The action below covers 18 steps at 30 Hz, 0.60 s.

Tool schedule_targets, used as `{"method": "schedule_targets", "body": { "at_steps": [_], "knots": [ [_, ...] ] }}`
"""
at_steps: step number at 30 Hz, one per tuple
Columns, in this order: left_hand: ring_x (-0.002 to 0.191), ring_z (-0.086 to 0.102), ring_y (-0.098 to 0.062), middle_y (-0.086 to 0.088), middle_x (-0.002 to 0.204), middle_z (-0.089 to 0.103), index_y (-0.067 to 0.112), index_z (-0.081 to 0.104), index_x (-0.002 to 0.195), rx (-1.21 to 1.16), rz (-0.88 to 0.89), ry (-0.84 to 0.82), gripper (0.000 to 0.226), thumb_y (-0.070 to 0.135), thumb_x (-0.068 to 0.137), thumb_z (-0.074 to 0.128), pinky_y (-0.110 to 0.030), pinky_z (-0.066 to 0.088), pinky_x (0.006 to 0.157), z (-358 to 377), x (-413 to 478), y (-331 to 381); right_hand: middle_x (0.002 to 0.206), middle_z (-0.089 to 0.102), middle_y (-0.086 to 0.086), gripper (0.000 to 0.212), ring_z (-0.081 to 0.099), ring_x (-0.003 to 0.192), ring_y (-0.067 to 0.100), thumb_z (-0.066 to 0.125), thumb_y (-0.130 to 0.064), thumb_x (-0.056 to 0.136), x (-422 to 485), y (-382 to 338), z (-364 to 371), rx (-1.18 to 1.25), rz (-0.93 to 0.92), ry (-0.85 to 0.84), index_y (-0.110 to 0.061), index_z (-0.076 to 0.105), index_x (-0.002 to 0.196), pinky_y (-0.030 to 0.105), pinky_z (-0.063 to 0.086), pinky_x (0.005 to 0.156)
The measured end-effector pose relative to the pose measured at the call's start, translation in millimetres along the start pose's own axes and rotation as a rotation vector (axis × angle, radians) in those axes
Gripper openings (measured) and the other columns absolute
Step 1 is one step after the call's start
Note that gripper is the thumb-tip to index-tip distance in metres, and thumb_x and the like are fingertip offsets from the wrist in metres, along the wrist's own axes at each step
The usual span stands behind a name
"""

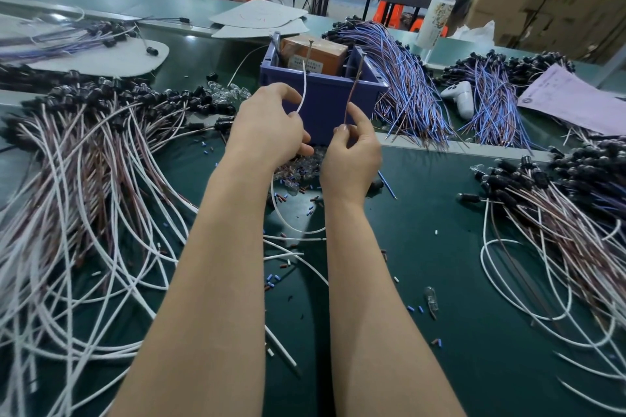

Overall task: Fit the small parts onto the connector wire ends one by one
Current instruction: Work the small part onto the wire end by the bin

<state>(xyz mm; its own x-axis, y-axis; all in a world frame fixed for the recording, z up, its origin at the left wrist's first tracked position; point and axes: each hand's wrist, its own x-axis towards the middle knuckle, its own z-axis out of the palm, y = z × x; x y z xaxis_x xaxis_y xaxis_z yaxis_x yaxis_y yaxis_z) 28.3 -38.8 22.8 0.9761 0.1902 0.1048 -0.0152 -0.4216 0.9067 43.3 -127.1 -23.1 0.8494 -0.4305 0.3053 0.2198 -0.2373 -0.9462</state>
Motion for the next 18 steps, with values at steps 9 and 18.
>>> {"method": "schedule_targets", "body": {
  "at_steps": [9,18],
  "knots": [
    [0.062,0.07,-0.012,-0.002,0.076,0.07,0.021,0.052,0.118,0.015,0.014,0.003,0.028,0.007,0.097,0.041,-0.031,0.055,0.07,1.8,1.4,-1.8,0.111,0.062,0.011,0.04,0.057,0.101,0.021,0.043,-0.006,0.097,0.1,3.9,0.9,-0.031,0.0,-0.032,-0.017,0.053,0.134,0.025,0.044,0.085],
    [0.058,0.069,-0.01,-0.001,0.074,0.069,0.024,0.052,0.113,0.01,0.03,-0.006,0.026,0.008,0.096,0.041,-0.028,0.053,0.064,2.5,3.7,-3.5,0.109,0.062,0.013,0.04,0.058,0.098,0.022,0.042,-0.005,0.096,0.4,3.6,1.6,-0.016,-0.002,-0.018,-0.018,0.055,0.132,0.024,0.043,0.082]
  ]
}}
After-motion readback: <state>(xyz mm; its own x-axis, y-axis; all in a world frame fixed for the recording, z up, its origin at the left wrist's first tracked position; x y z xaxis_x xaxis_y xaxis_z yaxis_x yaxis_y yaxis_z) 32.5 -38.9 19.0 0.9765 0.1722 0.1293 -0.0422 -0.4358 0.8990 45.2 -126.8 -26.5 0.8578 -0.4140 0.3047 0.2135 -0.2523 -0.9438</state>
